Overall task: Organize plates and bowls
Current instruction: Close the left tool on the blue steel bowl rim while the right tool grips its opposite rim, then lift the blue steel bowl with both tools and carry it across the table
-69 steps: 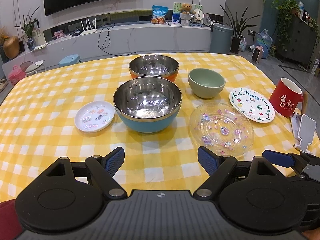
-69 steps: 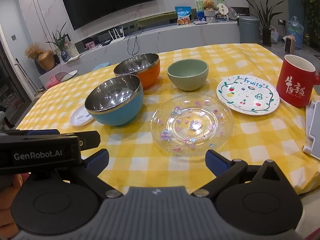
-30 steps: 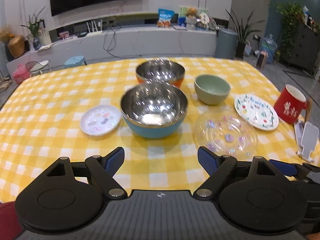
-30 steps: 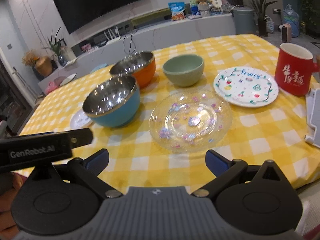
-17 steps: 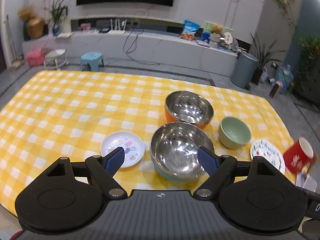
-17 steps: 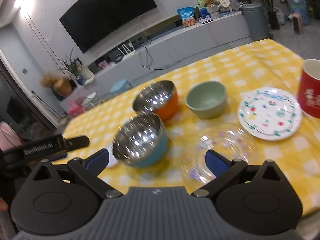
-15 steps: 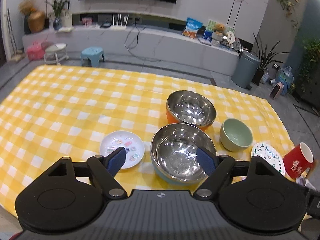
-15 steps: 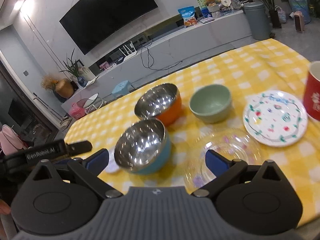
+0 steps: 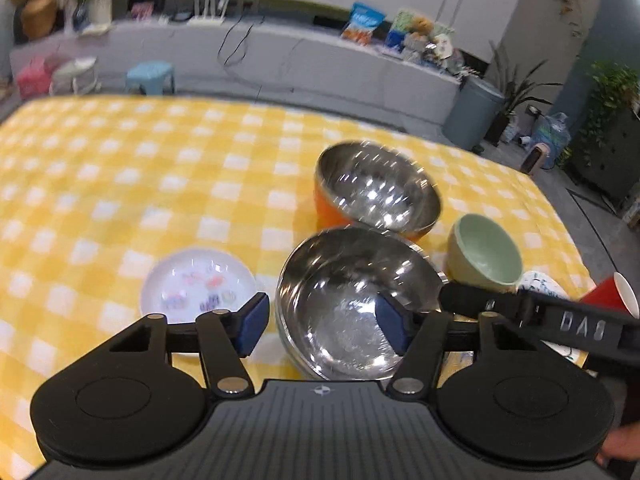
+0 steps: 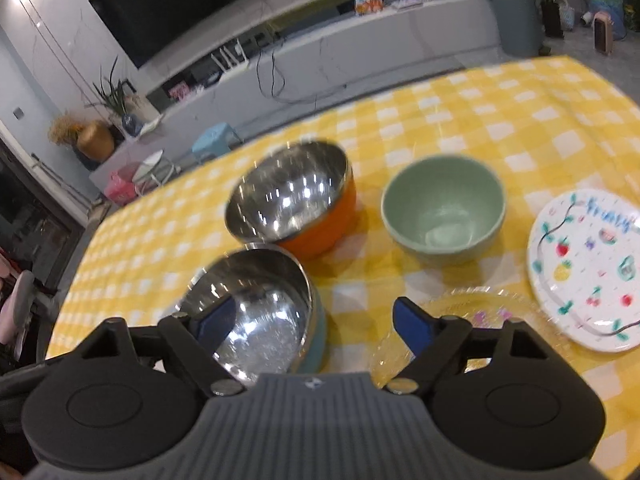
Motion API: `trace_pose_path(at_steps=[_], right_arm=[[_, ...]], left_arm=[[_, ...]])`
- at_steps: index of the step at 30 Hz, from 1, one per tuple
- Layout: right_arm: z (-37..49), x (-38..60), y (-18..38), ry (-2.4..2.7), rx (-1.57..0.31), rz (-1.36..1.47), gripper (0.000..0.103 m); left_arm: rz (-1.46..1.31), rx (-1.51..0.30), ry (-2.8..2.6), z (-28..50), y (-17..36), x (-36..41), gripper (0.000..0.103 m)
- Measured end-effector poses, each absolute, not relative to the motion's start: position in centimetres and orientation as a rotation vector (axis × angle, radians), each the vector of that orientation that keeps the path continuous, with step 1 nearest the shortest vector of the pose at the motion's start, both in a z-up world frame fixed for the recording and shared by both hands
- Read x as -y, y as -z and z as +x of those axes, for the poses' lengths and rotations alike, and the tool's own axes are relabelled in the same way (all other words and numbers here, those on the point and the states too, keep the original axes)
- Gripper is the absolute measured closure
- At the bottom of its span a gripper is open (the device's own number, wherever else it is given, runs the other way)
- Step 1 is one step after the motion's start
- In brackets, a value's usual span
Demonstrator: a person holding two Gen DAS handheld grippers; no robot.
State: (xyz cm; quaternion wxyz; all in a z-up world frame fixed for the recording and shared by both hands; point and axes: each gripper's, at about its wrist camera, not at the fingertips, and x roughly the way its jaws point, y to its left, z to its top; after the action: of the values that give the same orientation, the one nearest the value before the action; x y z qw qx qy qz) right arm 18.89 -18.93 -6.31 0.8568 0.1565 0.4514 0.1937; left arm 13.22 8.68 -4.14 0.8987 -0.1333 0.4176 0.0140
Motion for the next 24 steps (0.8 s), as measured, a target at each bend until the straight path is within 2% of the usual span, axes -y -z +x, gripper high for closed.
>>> trace_pose_path(at_steps=[2,4,8,10,12,15,24], right_arm=[[19.1,18.6,7.4,-0.413,-0.972,0.33,0.023],[18.9,18.3,7.9,-0.416,-0.975,0.307,0.036],[18.7,17.9,8.5,-0.425,-0.97,0.284,0.043],[18.8,17.8,8.9,-0.432,-0.987,0.298,0.054],[18.9,17.6,9.3,-0.436,-0.998,0.307,0.062],[18.7,17.5,9.4,-0.459,-0.984,0.319,0.072],[18.3,17.4,9.1,-0.464,-0.959,0.312,0.078]], left_arm=[[-0.305,-0.888,-0.044,13.8,4.6,-9.0,0.04],[-0.344,-0.902,-0.037,14.0,5.1,-9.3,0.045],[-0.333,-0.897,-0.044,13.8,5.4,-9.3,0.06],[-0.311,-0.882,-0.041,13.8,5.5,-9.2,0.066],[-0.287,-0.884,-0.061,13.9,5.6,-8.9,0.079],[-0.264,-0.886,-0.086,13.9,5.7,-8.9,0.09],[-0.295,-0.904,-0.131,13.6,5.6,-9.2,0.096]])
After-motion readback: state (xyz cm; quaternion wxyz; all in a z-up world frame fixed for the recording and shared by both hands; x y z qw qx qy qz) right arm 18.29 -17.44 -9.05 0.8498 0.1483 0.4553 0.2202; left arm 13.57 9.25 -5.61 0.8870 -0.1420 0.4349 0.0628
